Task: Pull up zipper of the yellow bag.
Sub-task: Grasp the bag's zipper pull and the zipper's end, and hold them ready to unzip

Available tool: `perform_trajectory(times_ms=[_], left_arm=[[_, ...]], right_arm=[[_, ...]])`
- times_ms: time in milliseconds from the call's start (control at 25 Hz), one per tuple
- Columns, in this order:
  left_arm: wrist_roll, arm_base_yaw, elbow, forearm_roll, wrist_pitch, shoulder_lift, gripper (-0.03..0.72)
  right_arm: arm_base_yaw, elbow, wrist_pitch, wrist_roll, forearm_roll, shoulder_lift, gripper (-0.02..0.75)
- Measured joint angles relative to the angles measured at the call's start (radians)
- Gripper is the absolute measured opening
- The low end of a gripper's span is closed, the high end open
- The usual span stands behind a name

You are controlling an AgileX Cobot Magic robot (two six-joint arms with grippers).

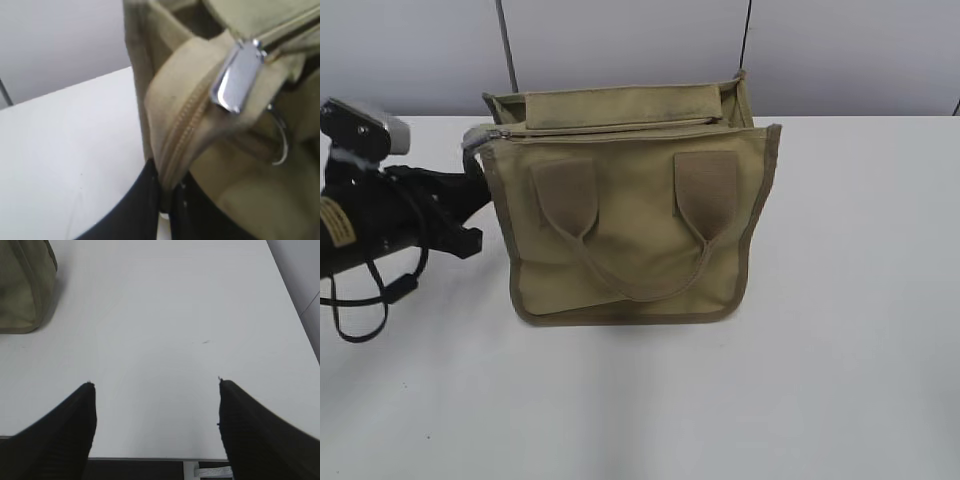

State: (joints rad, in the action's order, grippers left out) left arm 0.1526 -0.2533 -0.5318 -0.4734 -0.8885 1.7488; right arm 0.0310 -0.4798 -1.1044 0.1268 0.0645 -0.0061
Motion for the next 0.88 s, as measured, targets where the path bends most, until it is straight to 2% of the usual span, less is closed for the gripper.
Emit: perform_trajectory(times_ms=[200,320,440,640,760,880], left_arm=[[0.004,0.000,0.001,-0.014,0.225,-0.229,0.024],[0.047,0.000,0.001,-0.049,0.348,-0.299,0.024],[0.091,0.000,0.001,-0.094,0.386,-0.319,0.024],[0.128,-0.005,-0.002,-0.104,0.406,-0.346,0.024],[0.136,-0.005,-0.031,-0.102,0.435,-0.353,0.024],[0.142,-0.005,-0.071,-0.095,0.462,-0.353,0.024]], right_arm=[[0.000,0.000,0.000,0.000,0.000,0.000,0.559],[0.000,0.000,0.000,0.000,0.000,0.000,0.559],[0.000,0.000,0.000,0.000,0.000,0.000,0.559],[0.000,-0.038,-0.003,-0.018,0.016,0.021,0.559],[0.000,-0.119,0.012,0.004,0.037,0.142,0.559],[0.000,-0.191,0.098,0.006,0.080,0.289,0.559]])
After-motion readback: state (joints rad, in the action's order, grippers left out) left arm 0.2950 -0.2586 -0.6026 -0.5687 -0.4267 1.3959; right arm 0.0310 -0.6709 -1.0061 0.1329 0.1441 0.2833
